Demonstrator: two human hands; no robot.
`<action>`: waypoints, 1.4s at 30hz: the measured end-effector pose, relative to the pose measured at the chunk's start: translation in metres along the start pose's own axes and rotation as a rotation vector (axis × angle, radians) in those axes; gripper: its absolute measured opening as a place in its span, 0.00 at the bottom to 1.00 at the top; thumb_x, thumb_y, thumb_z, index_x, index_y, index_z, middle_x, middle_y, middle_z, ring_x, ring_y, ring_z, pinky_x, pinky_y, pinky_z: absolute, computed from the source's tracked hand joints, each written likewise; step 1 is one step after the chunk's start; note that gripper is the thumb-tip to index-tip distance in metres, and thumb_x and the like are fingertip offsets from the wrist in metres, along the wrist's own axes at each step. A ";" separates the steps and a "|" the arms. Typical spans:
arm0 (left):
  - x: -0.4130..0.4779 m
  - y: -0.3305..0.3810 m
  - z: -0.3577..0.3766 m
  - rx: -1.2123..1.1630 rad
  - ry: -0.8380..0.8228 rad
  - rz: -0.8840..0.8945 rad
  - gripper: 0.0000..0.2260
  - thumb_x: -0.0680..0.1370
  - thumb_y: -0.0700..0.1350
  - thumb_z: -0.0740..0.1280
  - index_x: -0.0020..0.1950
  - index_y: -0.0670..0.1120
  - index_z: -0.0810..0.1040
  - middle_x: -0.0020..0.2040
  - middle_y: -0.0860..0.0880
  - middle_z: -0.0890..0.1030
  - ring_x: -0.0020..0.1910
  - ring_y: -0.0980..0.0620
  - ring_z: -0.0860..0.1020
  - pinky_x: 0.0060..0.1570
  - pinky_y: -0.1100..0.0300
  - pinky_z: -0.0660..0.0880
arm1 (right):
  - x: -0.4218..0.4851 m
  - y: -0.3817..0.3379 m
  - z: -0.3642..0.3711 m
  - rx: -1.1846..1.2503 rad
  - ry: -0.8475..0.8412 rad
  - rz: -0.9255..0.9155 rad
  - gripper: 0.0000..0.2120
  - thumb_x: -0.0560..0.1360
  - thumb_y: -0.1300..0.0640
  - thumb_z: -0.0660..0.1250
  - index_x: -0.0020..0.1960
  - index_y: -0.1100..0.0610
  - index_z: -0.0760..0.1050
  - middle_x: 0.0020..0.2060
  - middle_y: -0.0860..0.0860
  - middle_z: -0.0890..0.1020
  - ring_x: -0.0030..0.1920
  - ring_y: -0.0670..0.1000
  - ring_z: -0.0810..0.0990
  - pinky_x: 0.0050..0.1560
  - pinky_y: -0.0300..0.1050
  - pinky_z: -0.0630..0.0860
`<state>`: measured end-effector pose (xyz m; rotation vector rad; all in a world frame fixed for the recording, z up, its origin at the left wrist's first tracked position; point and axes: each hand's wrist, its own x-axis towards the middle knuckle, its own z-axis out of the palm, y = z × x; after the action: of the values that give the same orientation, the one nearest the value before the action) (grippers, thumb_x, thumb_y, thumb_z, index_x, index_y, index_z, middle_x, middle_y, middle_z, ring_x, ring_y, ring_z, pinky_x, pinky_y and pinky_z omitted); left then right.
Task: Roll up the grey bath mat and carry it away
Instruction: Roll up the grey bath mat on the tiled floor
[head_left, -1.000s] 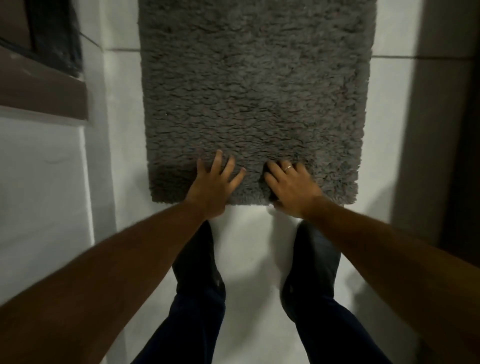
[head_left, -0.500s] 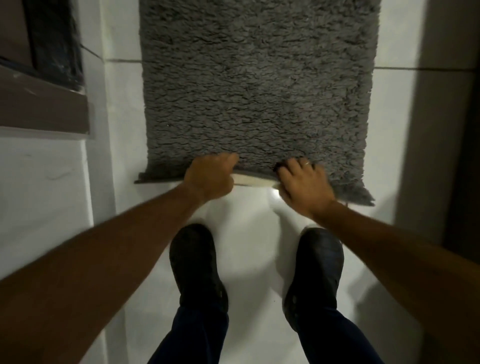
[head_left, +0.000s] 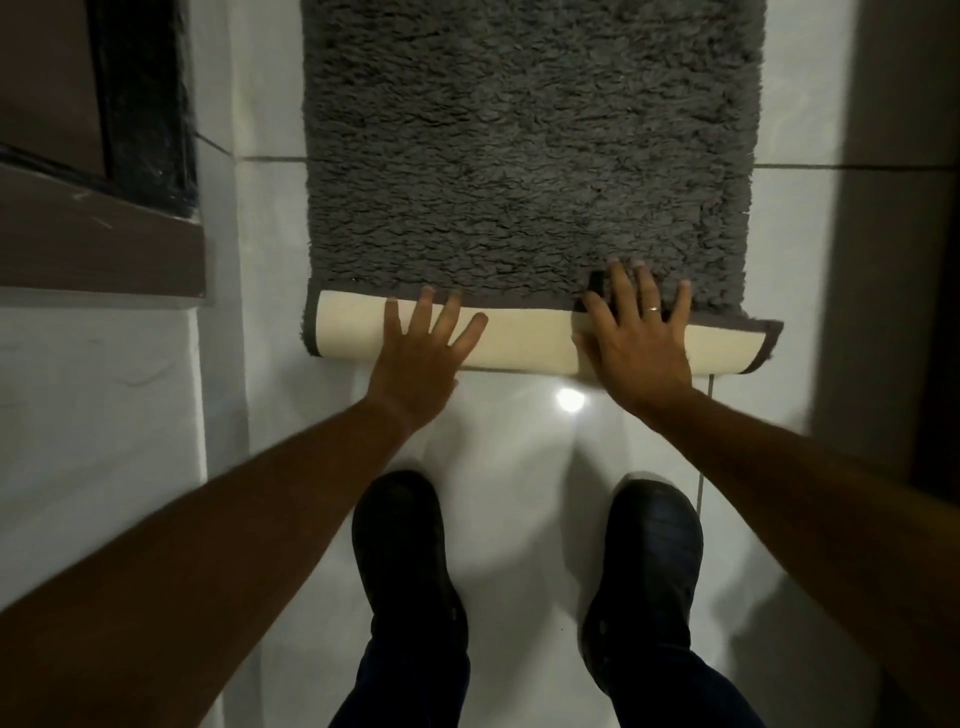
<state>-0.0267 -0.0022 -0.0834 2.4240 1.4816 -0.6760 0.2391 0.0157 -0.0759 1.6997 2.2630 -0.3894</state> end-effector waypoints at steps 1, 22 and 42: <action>0.000 -0.002 0.004 0.004 0.001 -0.010 0.38 0.72 0.49 0.72 0.78 0.51 0.58 0.77 0.39 0.64 0.74 0.34 0.62 0.68 0.30 0.59 | 0.000 0.003 0.001 -0.026 0.016 -0.024 0.22 0.81 0.46 0.60 0.71 0.56 0.67 0.77 0.63 0.62 0.77 0.68 0.58 0.70 0.78 0.47; 0.000 -0.032 -0.032 -0.306 -0.204 0.025 0.24 0.77 0.43 0.65 0.73 0.47 0.66 0.62 0.41 0.79 0.55 0.39 0.80 0.53 0.45 0.77 | -0.021 0.049 -0.018 0.068 -0.159 -0.227 0.19 0.74 0.46 0.60 0.57 0.58 0.74 0.45 0.58 0.84 0.43 0.61 0.82 0.48 0.57 0.74; 0.009 -0.022 -0.011 0.062 -0.033 -0.205 0.43 0.68 0.56 0.74 0.78 0.49 0.58 0.70 0.39 0.71 0.65 0.37 0.71 0.57 0.31 0.71 | -0.007 0.056 -0.011 -0.084 -0.142 -0.112 0.43 0.70 0.40 0.72 0.74 0.62 0.61 0.75 0.64 0.65 0.74 0.68 0.62 0.71 0.74 0.57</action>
<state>-0.0397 0.0203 -0.0769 2.3132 1.7367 -0.8105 0.2940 0.0284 -0.0653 1.4613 2.2436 -0.4187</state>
